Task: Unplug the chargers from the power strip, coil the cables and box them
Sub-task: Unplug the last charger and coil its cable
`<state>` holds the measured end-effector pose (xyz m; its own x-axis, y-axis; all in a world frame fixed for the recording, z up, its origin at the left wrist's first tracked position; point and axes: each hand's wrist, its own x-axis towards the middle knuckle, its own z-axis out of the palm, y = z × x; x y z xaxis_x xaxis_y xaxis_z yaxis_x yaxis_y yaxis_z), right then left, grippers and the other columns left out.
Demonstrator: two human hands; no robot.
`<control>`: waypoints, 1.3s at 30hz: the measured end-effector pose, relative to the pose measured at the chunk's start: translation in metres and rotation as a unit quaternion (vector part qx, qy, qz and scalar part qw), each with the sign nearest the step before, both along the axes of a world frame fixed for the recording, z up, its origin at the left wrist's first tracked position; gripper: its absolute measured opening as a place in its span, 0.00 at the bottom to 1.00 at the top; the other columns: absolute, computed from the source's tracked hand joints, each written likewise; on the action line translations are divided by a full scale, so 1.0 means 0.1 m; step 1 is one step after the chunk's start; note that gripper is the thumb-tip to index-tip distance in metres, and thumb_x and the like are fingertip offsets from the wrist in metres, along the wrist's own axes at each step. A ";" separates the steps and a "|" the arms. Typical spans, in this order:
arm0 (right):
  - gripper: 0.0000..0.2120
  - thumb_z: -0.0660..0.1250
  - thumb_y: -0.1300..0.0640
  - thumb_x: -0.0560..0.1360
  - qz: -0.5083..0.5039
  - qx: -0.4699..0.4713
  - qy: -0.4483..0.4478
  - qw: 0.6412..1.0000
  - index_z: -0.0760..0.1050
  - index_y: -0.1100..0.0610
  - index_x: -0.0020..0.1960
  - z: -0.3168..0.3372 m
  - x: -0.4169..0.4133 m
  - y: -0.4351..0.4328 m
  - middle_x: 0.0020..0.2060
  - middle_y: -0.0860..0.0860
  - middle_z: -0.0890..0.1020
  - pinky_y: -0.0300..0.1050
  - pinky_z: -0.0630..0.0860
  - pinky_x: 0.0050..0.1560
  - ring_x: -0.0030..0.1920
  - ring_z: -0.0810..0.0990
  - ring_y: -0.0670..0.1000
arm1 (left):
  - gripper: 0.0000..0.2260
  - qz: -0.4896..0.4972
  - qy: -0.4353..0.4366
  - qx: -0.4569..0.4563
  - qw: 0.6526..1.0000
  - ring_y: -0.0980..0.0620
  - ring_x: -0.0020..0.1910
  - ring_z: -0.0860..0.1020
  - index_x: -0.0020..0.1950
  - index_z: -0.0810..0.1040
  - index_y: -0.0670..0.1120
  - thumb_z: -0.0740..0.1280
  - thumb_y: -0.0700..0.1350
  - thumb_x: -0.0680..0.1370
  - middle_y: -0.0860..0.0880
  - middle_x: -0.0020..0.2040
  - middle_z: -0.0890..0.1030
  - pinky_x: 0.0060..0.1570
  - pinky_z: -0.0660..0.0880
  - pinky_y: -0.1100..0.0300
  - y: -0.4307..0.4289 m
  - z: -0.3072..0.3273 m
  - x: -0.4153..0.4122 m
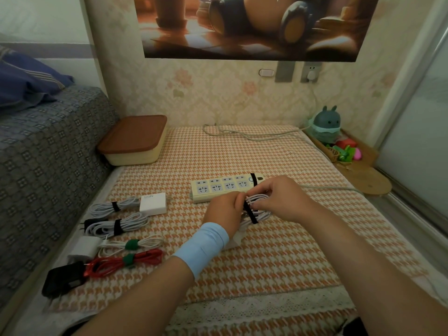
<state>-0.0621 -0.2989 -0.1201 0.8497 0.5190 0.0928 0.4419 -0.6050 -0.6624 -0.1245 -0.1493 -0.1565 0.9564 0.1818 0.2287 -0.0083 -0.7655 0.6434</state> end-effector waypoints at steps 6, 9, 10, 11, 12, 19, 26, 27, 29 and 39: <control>0.09 0.74 0.61 0.76 0.016 0.004 -0.082 0.996 0.86 0.53 0.54 -0.09 0.00 0.10 0.49 0.46 0.85 0.28 0.75 0.49 0.44 0.78 0.36 | 0.19 0.059 -0.022 -0.107 0.992 0.51 0.27 0.66 0.35 0.75 0.40 0.60 0.48 0.82 0.47 0.27 0.72 0.26 0.60 0.63 0.09 -0.04 0.01; 0.07 0.75 0.60 0.76 0.020 0.003 -0.100 0.995 0.87 0.53 0.53 -0.08 -0.01 0.12 0.47 0.45 0.86 0.31 0.77 0.49 0.41 0.78 0.37 | 0.18 0.055 -0.059 -0.112 0.990 0.53 0.25 0.67 0.33 0.77 0.42 0.62 0.47 0.81 0.47 0.25 0.73 0.25 0.61 0.63 0.12 -0.06 -0.01; 0.07 0.75 0.60 0.75 0.021 0.001 -0.098 0.995 0.87 0.53 0.52 -0.08 -0.01 0.12 0.47 0.46 0.86 0.33 0.77 0.50 0.42 0.79 0.38 | 0.17 0.045 -0.078 -0.085 0.992 0.52 0.26 0.69 0.34 0.79 0.42 0.63 0.47 0.81 0.46 0.27 0.75 0.27 0.64 0.61 0.13 -0.06 -0.01; 0.06 0.75 0.60 0.75 0.024 -0.007 -0.100 0.995 0.87 0.54 0.52 -0.07 -0.01 0.12 0.47 0.47 0.86 0.36 0.78 0.50 0.42 0.80 0.41 | 0.16 0.035 -0.099 -0.049 0.993 0.51 0.27 0.72 0.36 0.80 0.43 0.63 0.47 0.81 0.47 0.28 0.77 0.29 0.67 0.60 0.13 -0.05 -0.02; 0.06 0.75 0.60 0.75 0.031 -0.023 -0.104 0.994 0.87 0.55 0.52 -0.07 0.00 0.11 0.47 0.48 0.87 0.37 0.78 0.50 0.43 0.80 0.43 | 0.16 0.029 -0.121 -0.011 0.992 0.51 0.28 0.73 0.36 0.80 0.43 0.63 0.46 0.81 0.48 0.29 0.77 0.31 0.69 0.60 0.13 -0.04 -0.03; 0.07 0.73 0.66 0.74 0.109 -0.033 -0.242 0.964 0.87 0.57 0.49 -0.11 -0.03 0.13 0.38 0.49 0.84 0.45 0.79 0.43 0.39 0.81 0.50 | 0.17 0.078 -0.076 -0.042 0.993 0.52 0.28 0.74 0.35 0.81 0.43 0.63 0.48 0.81 0.47 0.30 0.79 0.28 0.67 0.70 0.20 0.02 0.03; 0.10 0.69 0.55 0.77 0.091 0.043 -0.187 0.977 0.86 0.54 0.55 -0.14 -0.15 0.20 0.47 0.46 0.85 0.31 0.73 0.48 0.45 0.80 0.41 | 0.22 0.101 -0.032 -0.140 0.984 0.53 0.24 0.66 0.26 0.72 0.48 0.62 0.47 0.81 0.48 0.24 0.72 0.25 0.62 0.65 0.22 0.06 0.06; 0.10 0.72 0.52 0.76 0.082 0.045 -0.180 0.979 0.86 0.53 0.55 -0.13 -0.16 0.21 0.47 0.45 0.85 0.31 0.74 0.49 0.46 0.80 0.40 | 0.21 0.101 -0.030 -0.153 0.983 0.52 0.25 0.68 0.28 0.75 0.46 0.62 0.47 0.81 0.46 0.25 0.75 0.26 0.65 0.62 0.24 0.06 0.07; 0.12 0.77 0.50 0.73 0.057 0.047 -0.161 0.984 0.86 0.51 0.55 -0.14 -0.16 0.24 0.48 0.44 0.85 0.33 0.76 0.52 0.47 0.80 0.40 | 0.20 0.088 -0.027 -0.184 0.978 0.51 0.26 0.70 0.30 0.79 0.45 0.63 0.48 0.81 0.45 0.27 0.77 0.28 0.68 0.62 0.29 0.06 0.07; 0.06 0.78 0.57 0.72 0.030 0.117 -0.088 0.989 0.87 0.51 0.49 -0.20 -0.12 0.20 0.42 0.42 0.84 0.35 0.78 0.46 0.44 0.82 0.40 | 0.11 -0.063 0.057 -0.367 0.926 0.45 0.37 0.77 0.40 0.85 0.44 0.70 0.49 0.77 0.44 0.36 0.81 0.42 0.77 0.54 0.46 -0.01 -0.04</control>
